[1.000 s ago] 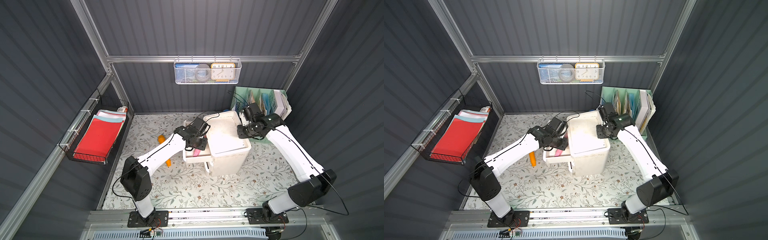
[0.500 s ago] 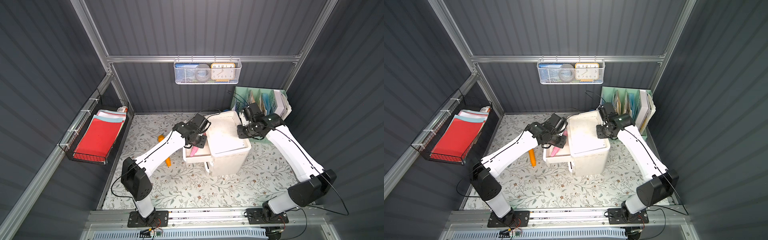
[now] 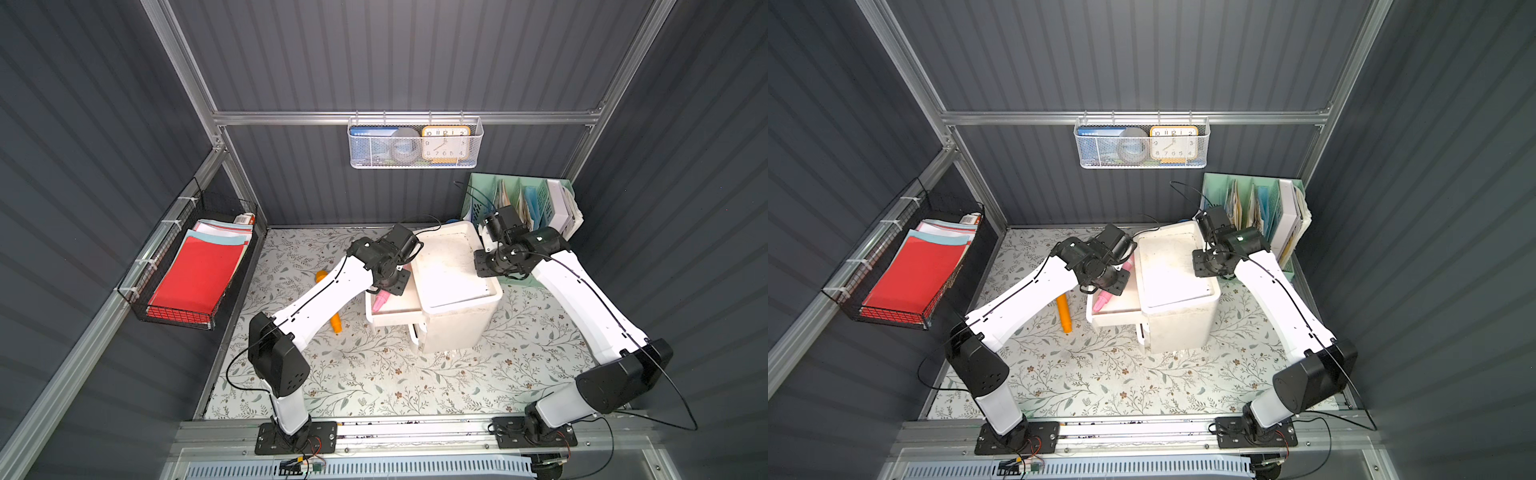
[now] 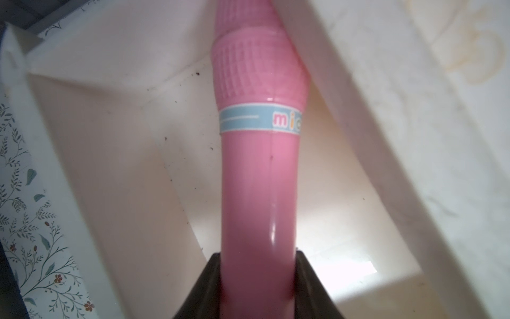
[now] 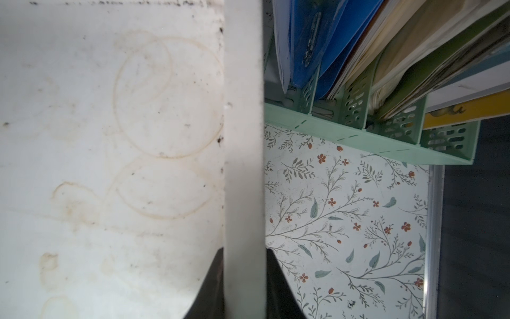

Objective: Take the microphone out of the drawer
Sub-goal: Pick up the microphone from the drawer.

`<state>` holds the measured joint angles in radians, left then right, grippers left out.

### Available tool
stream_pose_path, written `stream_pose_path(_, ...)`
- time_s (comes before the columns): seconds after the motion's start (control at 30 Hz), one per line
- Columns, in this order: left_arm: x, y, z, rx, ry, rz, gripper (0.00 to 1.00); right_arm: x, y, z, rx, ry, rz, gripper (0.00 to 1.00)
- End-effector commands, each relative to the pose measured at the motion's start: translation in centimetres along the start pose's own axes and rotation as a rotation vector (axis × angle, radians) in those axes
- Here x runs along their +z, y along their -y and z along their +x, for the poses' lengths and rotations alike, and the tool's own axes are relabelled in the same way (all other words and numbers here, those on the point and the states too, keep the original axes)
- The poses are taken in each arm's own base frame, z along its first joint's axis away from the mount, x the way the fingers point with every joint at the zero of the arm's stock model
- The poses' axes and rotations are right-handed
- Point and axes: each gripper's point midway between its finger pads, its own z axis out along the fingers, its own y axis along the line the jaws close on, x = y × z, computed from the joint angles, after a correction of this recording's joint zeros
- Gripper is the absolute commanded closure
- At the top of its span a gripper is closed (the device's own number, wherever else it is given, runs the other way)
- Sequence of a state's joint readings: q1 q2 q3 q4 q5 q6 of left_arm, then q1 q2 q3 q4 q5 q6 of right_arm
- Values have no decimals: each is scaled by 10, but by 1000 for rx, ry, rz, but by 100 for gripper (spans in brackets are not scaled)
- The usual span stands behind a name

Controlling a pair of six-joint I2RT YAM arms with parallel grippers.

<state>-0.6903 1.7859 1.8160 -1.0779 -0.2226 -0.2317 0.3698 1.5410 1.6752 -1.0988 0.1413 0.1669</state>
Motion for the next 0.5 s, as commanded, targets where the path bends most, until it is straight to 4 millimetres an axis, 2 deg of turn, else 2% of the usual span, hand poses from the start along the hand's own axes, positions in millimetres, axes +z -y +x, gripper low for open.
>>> stream_pose_path(0.0,-11,-12,-19,-26,66,-57,74,14,1,13,-12,-68,13,95)
stream_pose_path(0.27,-17,-14,-27,-40,65,-73,75,15,1,14,-11,-71,14,95)
stream_pose_path(0.47,-21,-24,-21,-21,33,-128,75,16,1,14,-10,-72,15,95)
